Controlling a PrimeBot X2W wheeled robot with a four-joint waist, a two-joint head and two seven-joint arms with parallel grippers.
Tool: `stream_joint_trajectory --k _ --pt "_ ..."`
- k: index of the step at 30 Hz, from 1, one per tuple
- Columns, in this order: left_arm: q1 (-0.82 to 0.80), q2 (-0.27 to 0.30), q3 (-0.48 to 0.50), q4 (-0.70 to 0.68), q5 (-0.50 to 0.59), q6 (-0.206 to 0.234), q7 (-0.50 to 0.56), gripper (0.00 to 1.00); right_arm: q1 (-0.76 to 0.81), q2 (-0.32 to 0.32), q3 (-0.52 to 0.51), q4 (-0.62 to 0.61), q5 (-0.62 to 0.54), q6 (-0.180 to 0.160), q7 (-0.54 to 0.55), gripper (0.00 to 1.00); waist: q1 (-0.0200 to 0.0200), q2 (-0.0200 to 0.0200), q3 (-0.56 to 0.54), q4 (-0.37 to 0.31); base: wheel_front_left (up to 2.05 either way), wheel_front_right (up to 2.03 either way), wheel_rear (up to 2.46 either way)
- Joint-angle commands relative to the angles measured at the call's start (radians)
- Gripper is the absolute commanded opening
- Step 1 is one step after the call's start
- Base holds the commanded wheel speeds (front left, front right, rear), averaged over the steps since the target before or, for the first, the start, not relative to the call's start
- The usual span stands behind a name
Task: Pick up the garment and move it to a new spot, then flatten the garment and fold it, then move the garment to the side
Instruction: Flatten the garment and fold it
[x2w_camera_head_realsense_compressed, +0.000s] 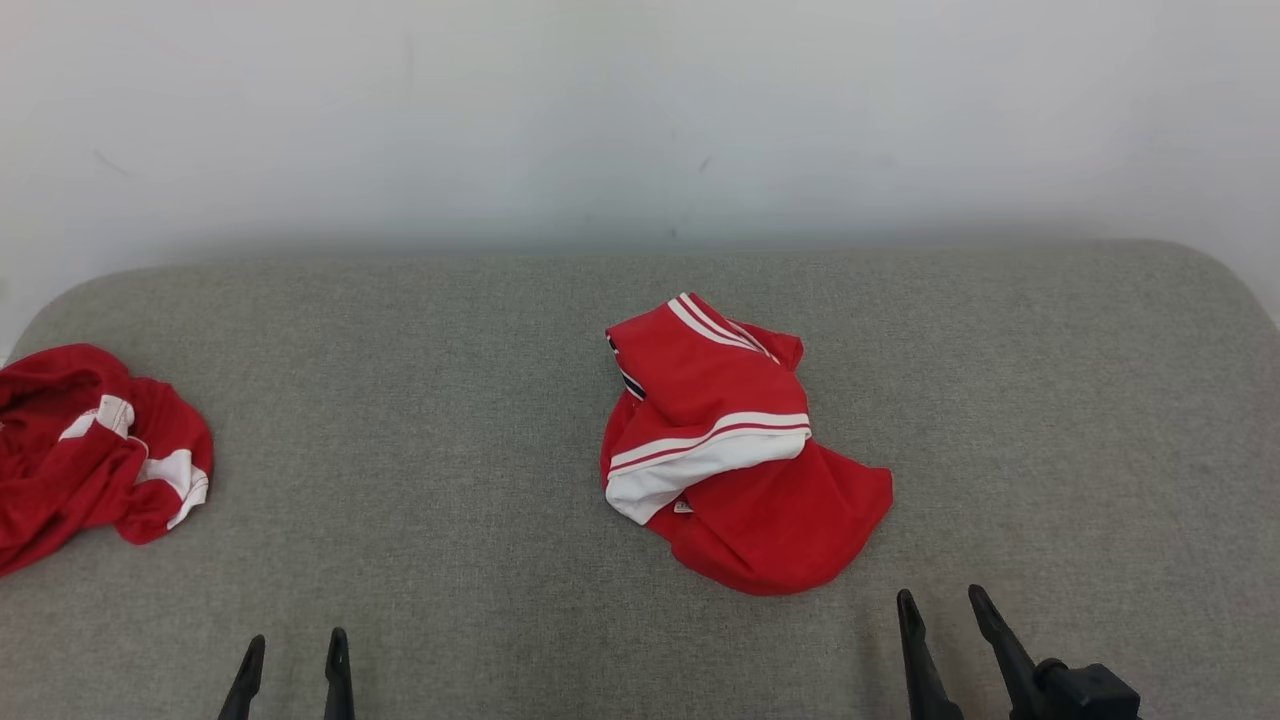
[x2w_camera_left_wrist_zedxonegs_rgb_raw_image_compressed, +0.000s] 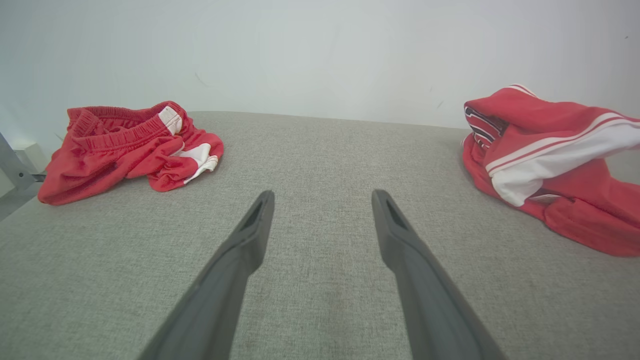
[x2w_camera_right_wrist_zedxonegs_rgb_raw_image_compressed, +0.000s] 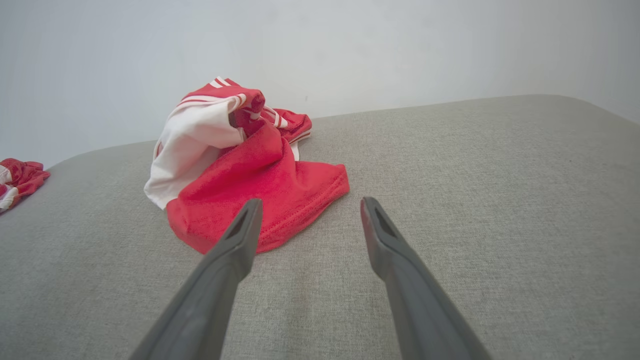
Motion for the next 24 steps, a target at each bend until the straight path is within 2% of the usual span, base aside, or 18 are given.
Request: stream_joint_trajectory --k 1,5,11,15,16,18,24 --pt "-0.008 -0.003 0.002 0.002 0.003 0.001 -0.004 1.0 -0.014 0.0 0.009 0.006 0.012 0.003 0.0 1.0 0.0 -0.0001 0.0 0.003 0.0 0.0 0.0" --pt "-0.016 -0.006 -0.005 0.009 0.003 0.001 -0.004 1.0 -0.07 0.0 0.042 0.019 0.013 0.003 0.0 1.0 0.0 -0.0001 0.001 0.012 0.0 0.0 0.0" --pt "-0.043 -0.006 -0.037 0.023 -0.001 0.001 -0.004 1.0 -0.232 0.0 0.075 0.103 0.006 0.003 0.0 1.0 0.0 -0.0001 0.009 0.054 0.0 0.0 0.0" --pt "-0.058 -0.007 -0.062 0.024 0.002 0.001 -0.004 1.0 -0.342 0.0 0.065 0.232 0.027 0.003 0.0 1.0 0.0 -0.0001 0.023 0.089 0.0 0.0 0.0" --pt "-0.058 -0.007 -0.062 0.024 0.002 0.001 -0.004 1.0 -0.342 0.0 0.065 0.232 0.027 0.003 0.0 1.0 0.0 -0.0001 0.023 0.089 0.0 0.0 0.0" --pt "-0.069 -0.008 -0.077 0.027 -0.004 0.001 -0.004 1.0 -0.42 0.0 0.056 0.325 0.052 0.003 0.0 1.0 0.0 -0.0001 0.033 0.118 0.0 0.0 0.0" --pt "-0.087 -0.01 -0.102 0.029 -0.009 0.001 -0.004 1.0 -0.514 -0.001 0.039 0.483 0.101 0.003 0.0 1.0 0.0 -0.0001 0.051 0.166 0.0 0.0 0.0"
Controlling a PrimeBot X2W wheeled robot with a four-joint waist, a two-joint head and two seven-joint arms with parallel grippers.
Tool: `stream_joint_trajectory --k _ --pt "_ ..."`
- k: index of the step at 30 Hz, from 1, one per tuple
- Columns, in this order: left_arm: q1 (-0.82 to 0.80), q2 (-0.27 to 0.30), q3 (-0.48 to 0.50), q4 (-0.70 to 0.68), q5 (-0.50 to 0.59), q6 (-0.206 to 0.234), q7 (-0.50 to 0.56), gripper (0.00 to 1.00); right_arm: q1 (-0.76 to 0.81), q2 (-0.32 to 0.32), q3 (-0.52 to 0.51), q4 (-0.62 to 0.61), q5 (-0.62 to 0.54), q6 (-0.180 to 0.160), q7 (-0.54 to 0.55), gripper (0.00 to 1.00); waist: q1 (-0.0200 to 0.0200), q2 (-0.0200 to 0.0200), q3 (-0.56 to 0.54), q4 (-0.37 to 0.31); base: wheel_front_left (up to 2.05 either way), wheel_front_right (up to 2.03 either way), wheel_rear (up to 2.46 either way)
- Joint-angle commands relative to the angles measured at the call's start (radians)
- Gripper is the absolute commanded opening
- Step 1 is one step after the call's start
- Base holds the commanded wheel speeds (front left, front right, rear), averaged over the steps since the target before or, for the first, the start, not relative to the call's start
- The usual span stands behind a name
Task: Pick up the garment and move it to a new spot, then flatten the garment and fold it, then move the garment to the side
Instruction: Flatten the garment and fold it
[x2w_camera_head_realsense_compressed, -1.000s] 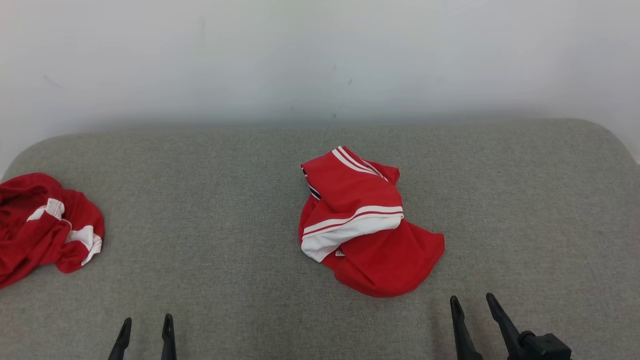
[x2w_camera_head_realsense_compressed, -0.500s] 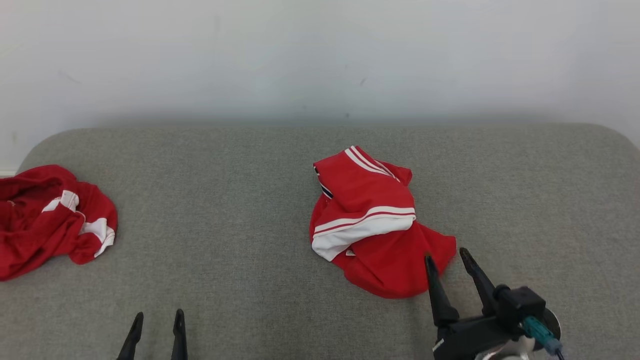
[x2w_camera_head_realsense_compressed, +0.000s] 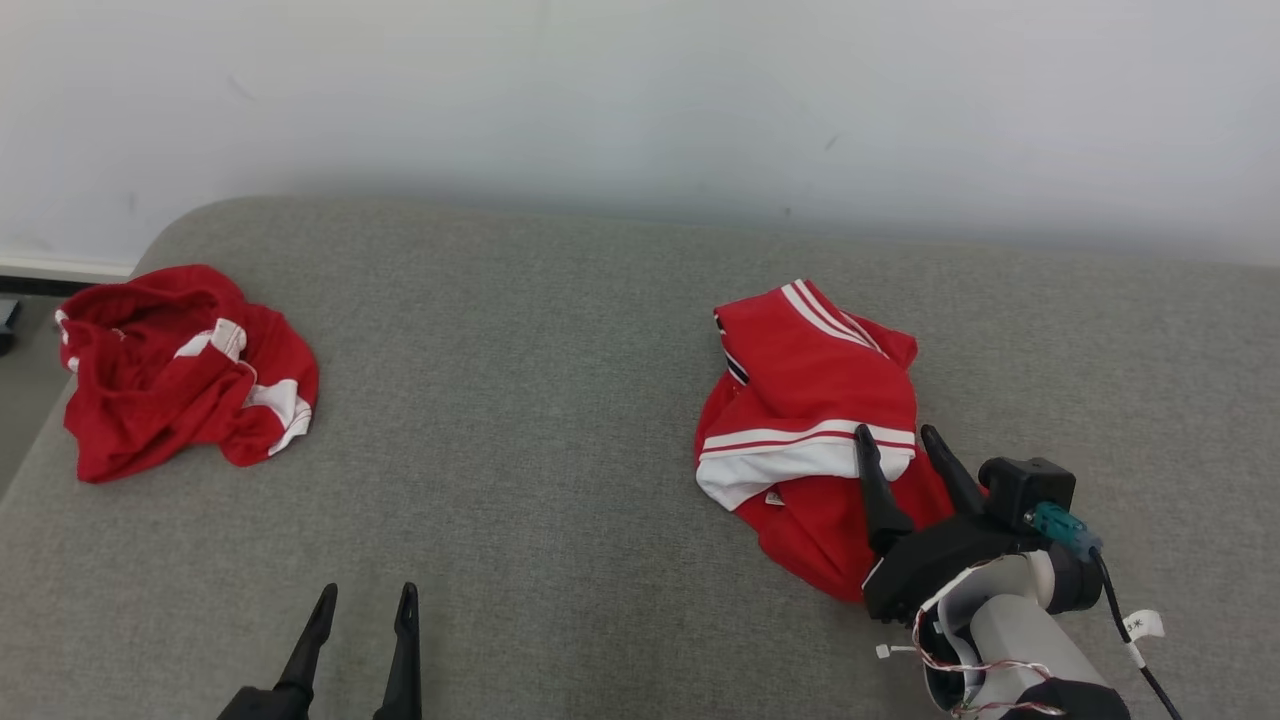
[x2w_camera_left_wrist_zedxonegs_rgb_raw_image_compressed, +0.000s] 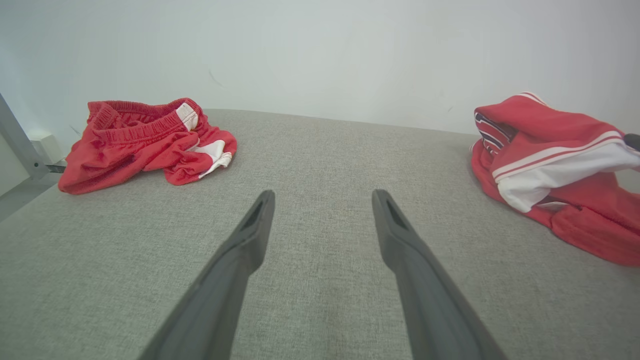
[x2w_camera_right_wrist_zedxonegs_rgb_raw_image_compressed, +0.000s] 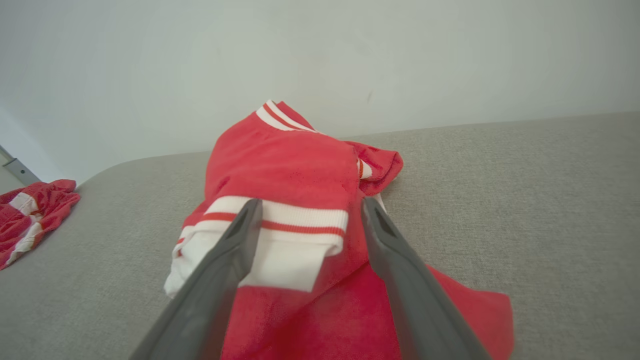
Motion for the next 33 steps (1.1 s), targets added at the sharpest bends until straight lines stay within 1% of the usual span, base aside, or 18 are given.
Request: stream_joint_trajectory --k 1,4,5,6,7,12,15,21,22,23,24,30,33 --pt "-0.01 -0.003 -0.002 0.001 -0.002 0.002 -0.004 1.0 -0.02 -0.003 -0.003 0.012 0.0 0.003 0.0 1.0 -0.0001 -0.0001 0.019 0.031 0.0 0.0 0.0" --pt "-0.017 -0.004 -0.009 0.002 -0.006 0.002 -0.004 1.0 -0.059 -0.003 -0.013 0.1 0.036 0.003 0.0 1.0 -0.0001 -0.0001 0.025 0.049 0.0 0.0 0.0" --pt "-0.017 -0.004 -0.011 0.003 -0.006 0.002 -0.004 1.0 -0.067 -0.003 -0.002 0.121 0.046 0.003 0.0 0.46 -0.0001 -0.0001 0.026 0.053 0.0 0.0 0.0" --pt "-0.017 -0.004 -0.012 0.002 -0.007 0.002 -0.004 1.0 -0.08 -0.002 0.005 0.128 0.061 0.003 0.0 0.05 -0.0001 -0.0001 0.028 0.056 0.0 0.0 0.0" --pt "-0.017 -0.004 -0.01 0.003 -0.007 0.002 -0.004 1.0 -0.089 -0.002 0.017 0.134 0.073 0.003 0.0 0.0 -0.0001 -0.0001 0.029 0.058 0.0 0.0 0.0" --pt "-0.016 -0.006 -0.004 0.003 -0.009 0.002 -0.004 1.0 -0.103 -0.014 0.044 0.162 0.142 0.003 0.0 0.0 -0.0001 -0.0001 0.032 0.056 0.0 0.0 0.0" --pt "-0.015 -0.007 -0.002 0.004 -0.009 0.002 -0.004 1.0 -0.108 -0.021 0.064 0.165 0.163 0.003 0.0 0.0 -0.0001 -0.0001 0.033 0.046 0.0 0.0 0.0" --pt "-0.024 -0.009 -0.006 0.002 -0.011 0.002 -0.004 1.0 -0.127 -0.044 0.088 0.136 0.193 0.003 0.0 0.0 -0.0001 -0.0001 0.037 0.026 0.0 0.0 0.0" --pt "-0.023 -0.009 -0.007 0.002 -0.011 0.002 -0.004 1.0 -0.132 -0.05 0.087 0.13 0.192 0.003 0.0 0.15 -0.0001 -0.0001 0.036 0.023 0.0 0.0 0.0" --pt "-0.022 -0.009 -0.008 0.002 -0.01 0.002 -0.004 1.0 -0.134 -0.052 0.091 0.132 0.196 0.003 0.0 0.98 -0.0001 -0.0001 0.035 0.021 0.0 0.0 0.0" --pt "-0.022 -0.009 -0.008 0.003 -0.009 0.002 -0.004 1.0 -0.137 -0.05 0.101 0.145 0.202 0.003 0.0 1.0 -0.0001 -0.0001 0.033 0.019 0.0 0.0 0.0" --pt "-0.032 -0.01 -0.021 0.004 -0.011 0.002 -0.004 1.0 -0.202 -0.081 0.172 0.186 0.216 0.003 0.0 1.0 -0.0001 -0.0001 0.036 0.024 0.0 0.0 0.0" --pt "-0.032 -0.01 -0.03 0.006 -0.016 0.002 -0.004 1.0 -0.25 -0.091 0.207 0.243 0.238 0.003 0.041 1.0 -0.0001 -0.0001 0.045 0.034 0.0 0.0 0.0"
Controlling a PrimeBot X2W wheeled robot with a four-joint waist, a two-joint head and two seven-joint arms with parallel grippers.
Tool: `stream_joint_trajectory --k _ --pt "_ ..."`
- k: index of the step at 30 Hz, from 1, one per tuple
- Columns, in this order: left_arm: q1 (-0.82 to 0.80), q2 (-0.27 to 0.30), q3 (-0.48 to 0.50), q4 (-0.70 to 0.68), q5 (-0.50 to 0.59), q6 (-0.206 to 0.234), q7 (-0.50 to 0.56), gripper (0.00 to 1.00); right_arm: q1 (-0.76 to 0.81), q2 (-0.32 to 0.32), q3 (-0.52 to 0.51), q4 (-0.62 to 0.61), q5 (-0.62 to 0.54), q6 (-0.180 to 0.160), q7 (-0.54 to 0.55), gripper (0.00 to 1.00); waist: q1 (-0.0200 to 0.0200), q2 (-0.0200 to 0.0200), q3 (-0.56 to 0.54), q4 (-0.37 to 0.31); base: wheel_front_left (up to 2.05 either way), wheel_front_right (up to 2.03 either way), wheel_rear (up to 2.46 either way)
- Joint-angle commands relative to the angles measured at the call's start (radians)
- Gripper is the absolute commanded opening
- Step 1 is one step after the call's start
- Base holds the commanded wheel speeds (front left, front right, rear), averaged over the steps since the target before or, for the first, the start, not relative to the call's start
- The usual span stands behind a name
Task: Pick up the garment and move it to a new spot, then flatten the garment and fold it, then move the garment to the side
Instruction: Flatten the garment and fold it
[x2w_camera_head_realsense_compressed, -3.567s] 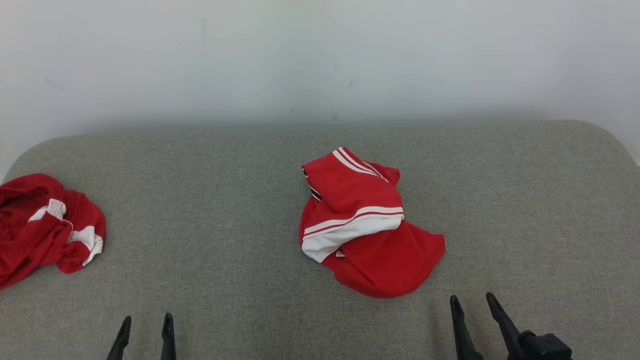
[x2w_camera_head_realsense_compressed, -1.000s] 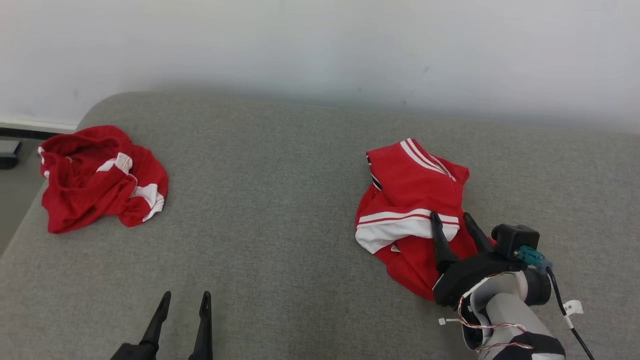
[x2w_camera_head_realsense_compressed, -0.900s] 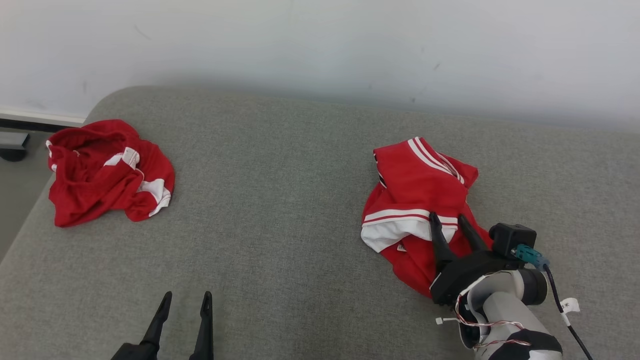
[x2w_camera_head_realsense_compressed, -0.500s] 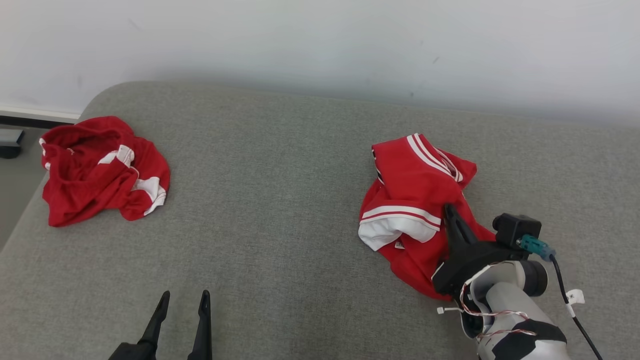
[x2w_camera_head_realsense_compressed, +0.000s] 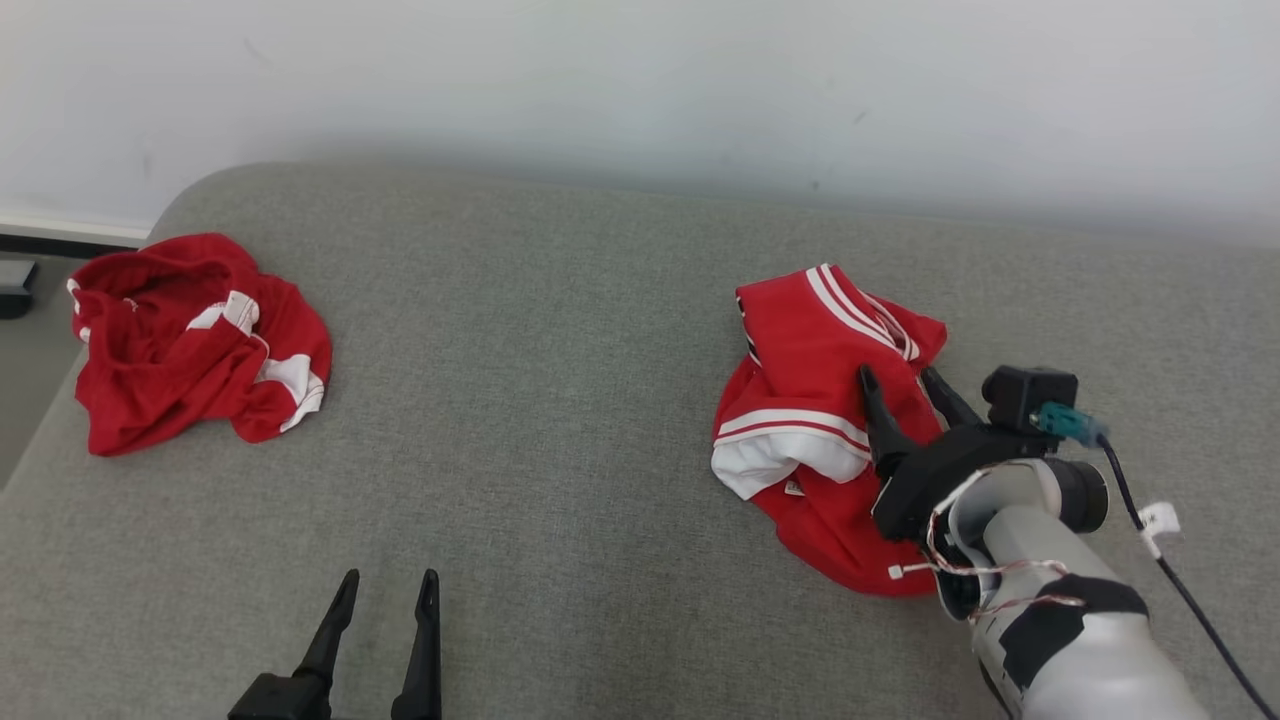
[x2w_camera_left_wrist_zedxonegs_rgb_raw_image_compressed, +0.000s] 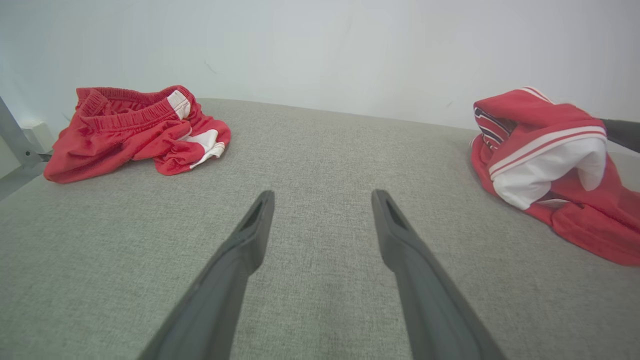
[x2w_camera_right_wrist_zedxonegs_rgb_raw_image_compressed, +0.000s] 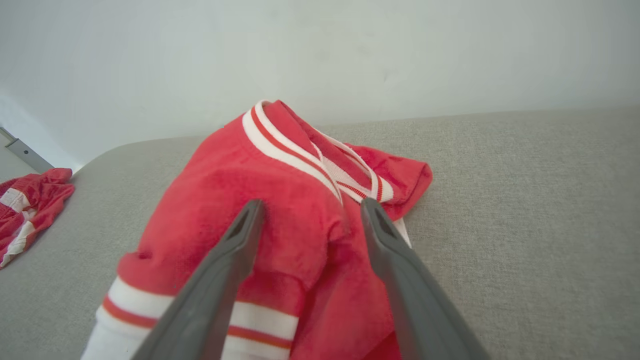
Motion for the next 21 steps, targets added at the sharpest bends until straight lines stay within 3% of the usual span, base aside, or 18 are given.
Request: stream_joint_trajectory --k 1,6,7,8,9,21 --pt "-0.011 -0.002 -0.004 0.004 -0.008 0.002 -0.004 1.0 -0.036 -0.012 0.019 0.036 0.016 0.003 0.036 1.0 -0.0001 -0.0001 0.012 0.012 0.0 0.0 0.0" --pt "-0.026 -0.003 -0.013 0.01 -0.019 0.002 -0.004 1.0 -0.082 -0.012 0.057 0.1 0.071 0.003 0.129 1.0 -0.0001 -0.0001 0.03 0.035 0.0 0.0 0.0" --pt "-0.028 -0.003 -0.015 0.011 -0.025 0.001 -0.004 1.0 -0.084 -0.008 0.069 0.101 0.088 0.003 0.143 0.93 -0.0001 -0.0001 0.033 0.04 0.0 0.0 0.0" --pt "-0.028 -0.003 -0.015 0.011 -0.025 0.001 -0.004 1.0 -0.084 -0.008 0.069 0.101 0.088 0.003 0.143 0.93 -0.0001 -0.0001 0.033 0.04 0.0 0.0 0.0" --pt "-0.03 -0.003 -0.015 0.011 -0.031 0.002 -0.004 1.0 -0.087 -0.004 0.078 0.096 0.108 0.003 0.153 0.0 -0.0001 -0.0001 0.036 0.043 0.0 0.0 0.0" --pt "-0.015 -0.003 -0.008 0.022 -0.046 0.002 -0.004 1.0 -0.144 -0.067 0.209 0.049 0.141 0.003 0.013 0.0 -0.0001 -0.0001 0.015 0.023 0.0 0.0 0.0"
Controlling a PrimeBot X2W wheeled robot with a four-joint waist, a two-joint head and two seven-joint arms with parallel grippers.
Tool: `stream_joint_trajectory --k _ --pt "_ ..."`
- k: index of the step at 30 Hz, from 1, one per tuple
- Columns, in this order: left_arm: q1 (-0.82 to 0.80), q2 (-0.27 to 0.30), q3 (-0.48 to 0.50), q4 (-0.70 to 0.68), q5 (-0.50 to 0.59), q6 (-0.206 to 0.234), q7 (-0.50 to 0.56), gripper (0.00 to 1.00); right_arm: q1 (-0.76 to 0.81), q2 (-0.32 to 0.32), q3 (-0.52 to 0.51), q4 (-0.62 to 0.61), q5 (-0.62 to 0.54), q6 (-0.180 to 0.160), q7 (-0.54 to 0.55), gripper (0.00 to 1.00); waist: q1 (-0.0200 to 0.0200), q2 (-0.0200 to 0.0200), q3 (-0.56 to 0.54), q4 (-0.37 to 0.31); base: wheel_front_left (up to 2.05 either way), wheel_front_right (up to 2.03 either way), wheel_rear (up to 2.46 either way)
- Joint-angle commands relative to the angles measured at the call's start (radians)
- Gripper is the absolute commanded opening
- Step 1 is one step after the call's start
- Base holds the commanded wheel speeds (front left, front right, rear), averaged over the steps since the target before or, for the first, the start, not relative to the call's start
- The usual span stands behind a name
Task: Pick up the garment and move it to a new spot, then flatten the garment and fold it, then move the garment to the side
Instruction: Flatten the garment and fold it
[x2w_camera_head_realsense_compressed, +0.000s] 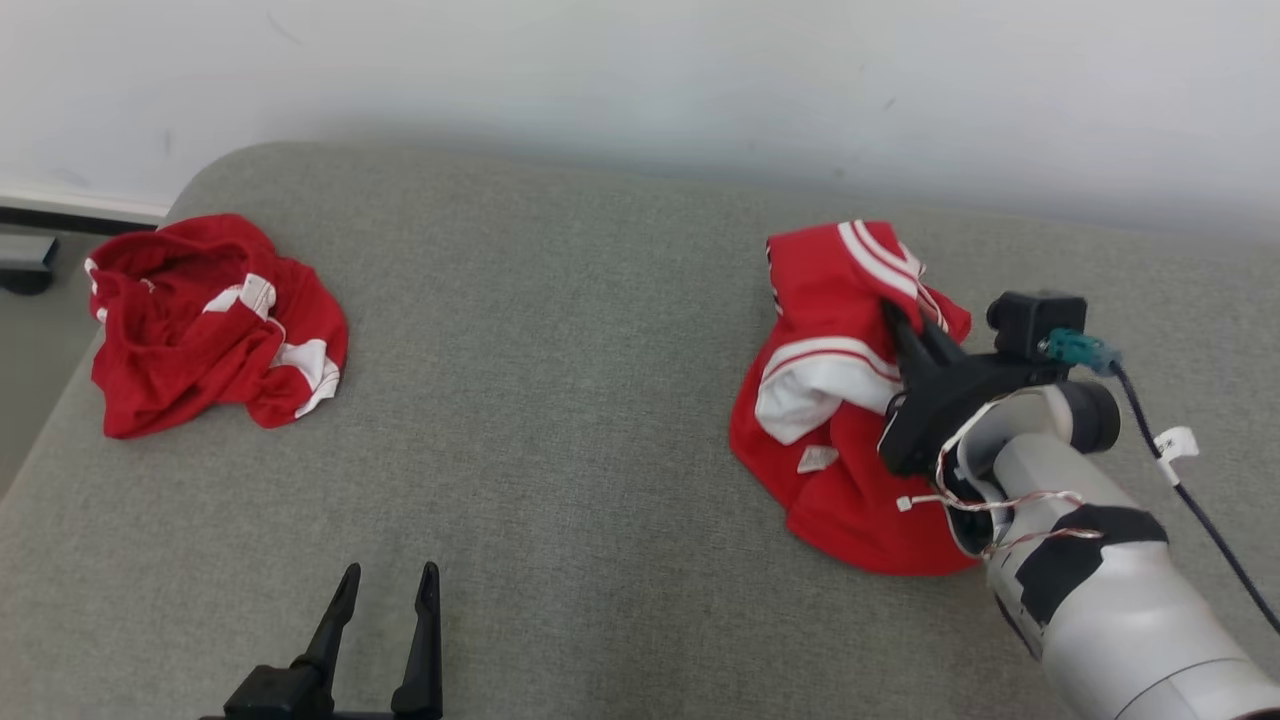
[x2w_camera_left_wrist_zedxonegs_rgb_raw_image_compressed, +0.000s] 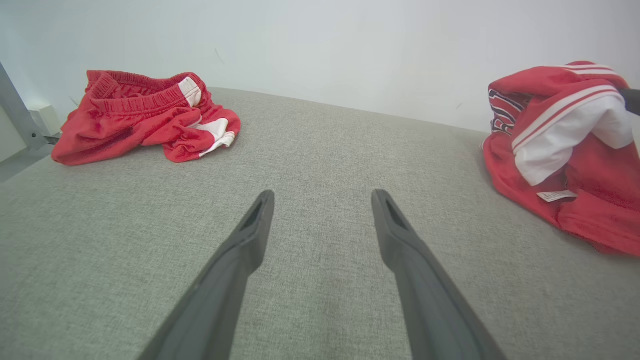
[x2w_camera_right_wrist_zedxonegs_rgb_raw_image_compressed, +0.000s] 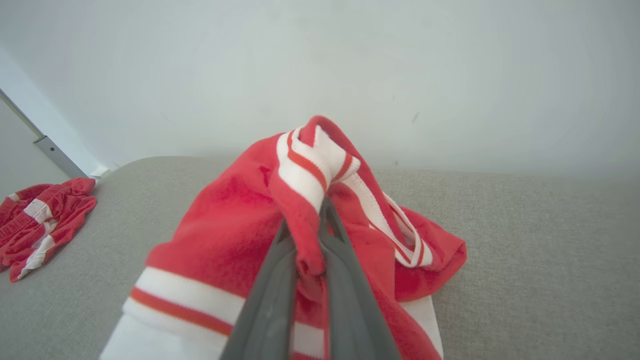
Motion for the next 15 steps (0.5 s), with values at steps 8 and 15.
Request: stream_joint_trajectory --k 8,15 --pt "0.028 -0.001 0.015 -0.005 -0.001 0.002 -0.004 1.0 -0.043 -0.093 -0.002 -0.109 0.072 0.003 -0.043 0.0 0.0 -0.0001 -0.038 -0.079 0.0 0.0 0.0" --pt "0.032 -0.001 0.006 -0.007 -0.006 0.002 -0.004 1.0 0.095 -0.221 -0.085 -0.21 0.188 0.003 -0.045 0.0 0.0 -0.0001 -0.042 -0.139 0.0 0.0 0.0"
